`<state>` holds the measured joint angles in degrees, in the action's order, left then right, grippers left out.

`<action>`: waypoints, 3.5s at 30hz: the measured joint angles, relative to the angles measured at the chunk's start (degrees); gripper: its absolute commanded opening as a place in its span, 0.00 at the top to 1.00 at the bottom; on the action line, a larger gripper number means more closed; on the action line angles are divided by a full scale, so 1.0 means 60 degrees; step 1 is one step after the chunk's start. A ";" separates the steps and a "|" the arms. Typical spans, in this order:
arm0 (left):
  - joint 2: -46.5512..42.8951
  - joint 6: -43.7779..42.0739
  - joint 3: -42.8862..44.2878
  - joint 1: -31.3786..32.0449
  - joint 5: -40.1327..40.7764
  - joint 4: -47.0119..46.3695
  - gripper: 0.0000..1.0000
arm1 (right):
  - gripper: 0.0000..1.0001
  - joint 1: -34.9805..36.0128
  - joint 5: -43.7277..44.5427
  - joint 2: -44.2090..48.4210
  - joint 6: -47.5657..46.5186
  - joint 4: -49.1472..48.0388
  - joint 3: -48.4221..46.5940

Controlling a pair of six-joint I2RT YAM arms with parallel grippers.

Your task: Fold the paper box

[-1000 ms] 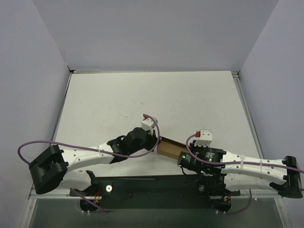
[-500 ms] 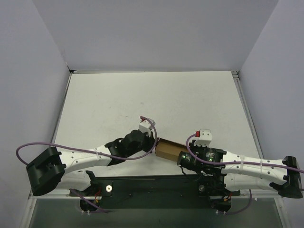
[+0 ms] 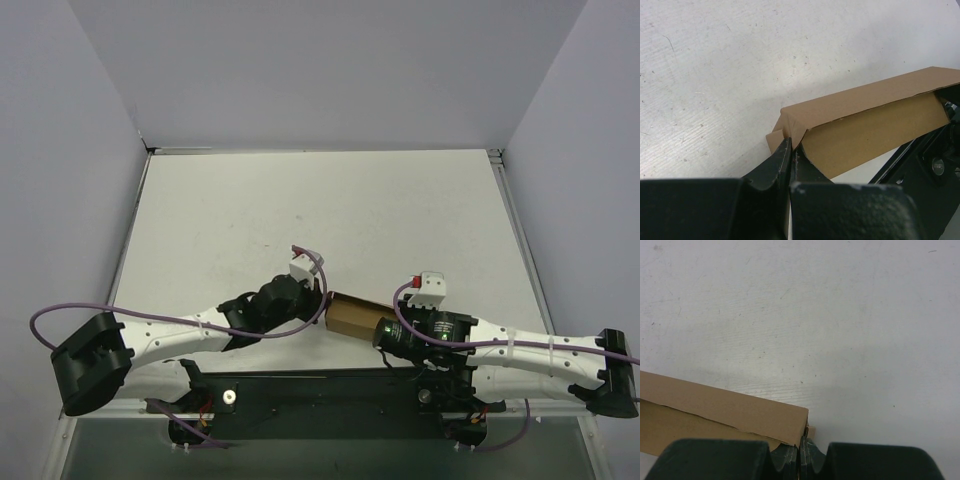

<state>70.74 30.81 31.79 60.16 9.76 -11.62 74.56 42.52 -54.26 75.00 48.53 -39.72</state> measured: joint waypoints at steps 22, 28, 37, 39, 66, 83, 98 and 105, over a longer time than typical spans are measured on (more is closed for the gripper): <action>0.0495 -0.0255 0.0863 0.0178 -0.0073 0.0954 1.00 | 0.46 0.0029 -0.0736 0.0732 -0.1428 -0.0069 -0.1002; 0.0557 -0.0255 0.1013 0.0266 0.0076 0.1173 1.00 | 0.48 0.0025 -0.0732 0.0659 -0.1770 -0.0084 -0.1078; 0.0561 -0.0259 0.1064 0.0412 0.0197 0.1264 1.00 | 0.69 0.0062 -0.0754 0.0419 -0.1723 -0.0186 -0.0776; 0.0561 -0.0259 0.1078 0.0423 0.0204 0.1293 1.00 | 0.76 0.0138 -0.0758 0.0419 -0.1690 -0.0215 -0.0670; -0.0142 -0.0459 0.1228 0.0543 -0.0153 0.2754 0.46 | 0.91 0.0900 -0.0790 -0.0197 -0.0685 -0.0372 -0.0339; -0.0102 -0.0215 0.2776 -0.0499 -0.0933 0.2772 0.23 | 0.91 0.0943 -0.0794 -0.0277 -0.0546 -0.0335 -0.0339; 0.1982 0.0091 0.3115 -0.1413 -0.1756 0.1843 0.30 | 0.90 0.1035 -0.0736 -0.0277 -0.0404 -0.0284 -0.0324; 0.1960 0.0437 0.2517 -0.1417 -0.2138 0.1075 0.51 | 0.90 0.1056 -0.0736 -0.0270 -0.0295 -0.0270 -0.0299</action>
<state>82.50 33.43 46.89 51.66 -3.07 -5.17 80.90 38.11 -55.88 73.23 46.92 -41.52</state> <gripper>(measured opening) 0.558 0.100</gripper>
